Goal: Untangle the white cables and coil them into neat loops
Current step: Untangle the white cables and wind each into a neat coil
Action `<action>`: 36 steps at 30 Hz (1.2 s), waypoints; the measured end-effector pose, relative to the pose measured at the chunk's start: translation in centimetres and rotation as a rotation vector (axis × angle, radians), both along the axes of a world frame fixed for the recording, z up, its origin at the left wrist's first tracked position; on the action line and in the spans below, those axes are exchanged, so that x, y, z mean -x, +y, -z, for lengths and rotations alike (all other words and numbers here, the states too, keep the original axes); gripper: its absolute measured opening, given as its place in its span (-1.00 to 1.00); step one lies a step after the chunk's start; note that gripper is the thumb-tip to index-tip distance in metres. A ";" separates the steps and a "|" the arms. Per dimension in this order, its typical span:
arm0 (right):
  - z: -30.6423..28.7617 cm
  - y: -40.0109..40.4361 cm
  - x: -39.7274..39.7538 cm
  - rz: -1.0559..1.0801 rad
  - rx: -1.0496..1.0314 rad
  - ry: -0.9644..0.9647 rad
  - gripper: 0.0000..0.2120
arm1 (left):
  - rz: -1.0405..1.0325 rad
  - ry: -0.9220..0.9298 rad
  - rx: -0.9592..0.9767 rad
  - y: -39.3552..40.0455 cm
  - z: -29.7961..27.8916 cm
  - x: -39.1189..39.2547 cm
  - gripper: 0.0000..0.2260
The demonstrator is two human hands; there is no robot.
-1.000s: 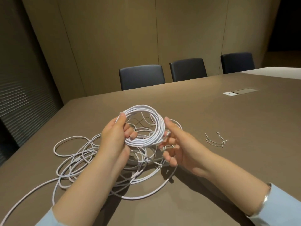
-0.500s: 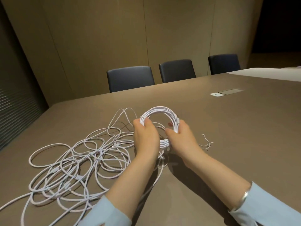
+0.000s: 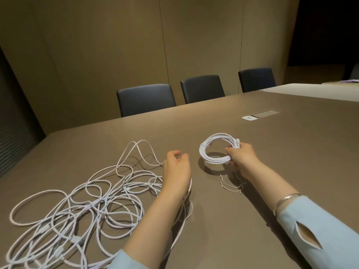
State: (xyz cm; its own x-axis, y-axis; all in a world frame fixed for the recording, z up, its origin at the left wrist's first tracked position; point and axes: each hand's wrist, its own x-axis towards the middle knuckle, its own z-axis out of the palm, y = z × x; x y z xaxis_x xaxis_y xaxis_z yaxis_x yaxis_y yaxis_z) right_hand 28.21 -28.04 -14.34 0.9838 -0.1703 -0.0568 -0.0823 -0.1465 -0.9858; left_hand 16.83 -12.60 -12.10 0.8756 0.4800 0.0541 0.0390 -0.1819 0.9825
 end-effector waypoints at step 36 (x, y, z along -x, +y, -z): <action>-2.4 17.5 22.4 -0.832 0.511 -0.656 -0.89 | -0.049 0.386 -0.628 20.7 -2.6 24.6 -0.95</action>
State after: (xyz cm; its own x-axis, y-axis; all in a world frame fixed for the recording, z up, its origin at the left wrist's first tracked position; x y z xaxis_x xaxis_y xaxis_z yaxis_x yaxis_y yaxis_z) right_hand 5.81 -10.50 -11.99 0.6182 0.6822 0.3905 0.7266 -0.3064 -0.6150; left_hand -7.79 8.13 -9.54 0.8660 0.4995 0.0238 0.3838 -0.6945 0.6086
